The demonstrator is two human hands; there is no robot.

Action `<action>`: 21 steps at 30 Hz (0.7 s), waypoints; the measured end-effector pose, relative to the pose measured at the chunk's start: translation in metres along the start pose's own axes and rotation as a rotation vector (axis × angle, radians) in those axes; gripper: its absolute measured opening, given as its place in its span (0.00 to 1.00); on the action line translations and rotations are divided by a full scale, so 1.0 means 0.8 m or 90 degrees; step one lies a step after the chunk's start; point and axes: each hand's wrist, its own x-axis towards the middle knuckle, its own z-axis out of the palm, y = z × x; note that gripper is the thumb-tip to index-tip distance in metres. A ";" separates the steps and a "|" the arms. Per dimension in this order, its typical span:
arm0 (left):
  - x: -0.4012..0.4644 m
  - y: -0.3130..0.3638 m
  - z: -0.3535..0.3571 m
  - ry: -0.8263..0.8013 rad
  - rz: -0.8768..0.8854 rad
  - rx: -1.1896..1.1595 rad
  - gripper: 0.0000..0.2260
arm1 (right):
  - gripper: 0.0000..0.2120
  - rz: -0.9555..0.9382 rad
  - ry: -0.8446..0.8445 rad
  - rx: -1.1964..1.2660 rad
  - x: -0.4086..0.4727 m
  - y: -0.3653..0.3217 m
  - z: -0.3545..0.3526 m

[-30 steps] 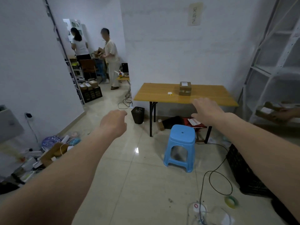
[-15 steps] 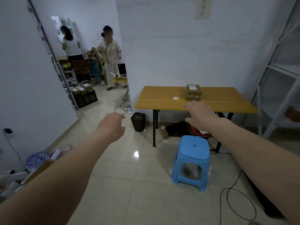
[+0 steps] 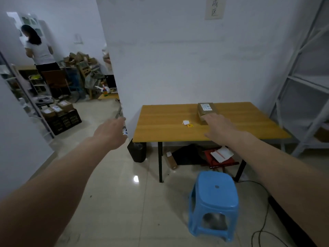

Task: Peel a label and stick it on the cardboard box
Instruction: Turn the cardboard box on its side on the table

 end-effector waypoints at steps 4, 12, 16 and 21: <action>0.108 -0.026 0.024 -0.013 0.035 0.023 0.28 | 0.28 0.043 -0.007 0.001 0.094 -0.010 0.026; 0.321 -0.084 0.057 -0.062 0.083 0.022 0.25 | 0.30 0.141 -0.036 0.021 0.258 -0.035 0.067; 0.401 -0.065 0.075 -0.098 0.136 0.025 0.27 | 0.29 0.166 -0.029 0.017 0.311 -0.026 0.075; 0.478 -0.033 0.115 -0.130 0.190 0.002 0.29 | 0.25 0.194 -0.034 -0.009 0.370 -0.004 0.097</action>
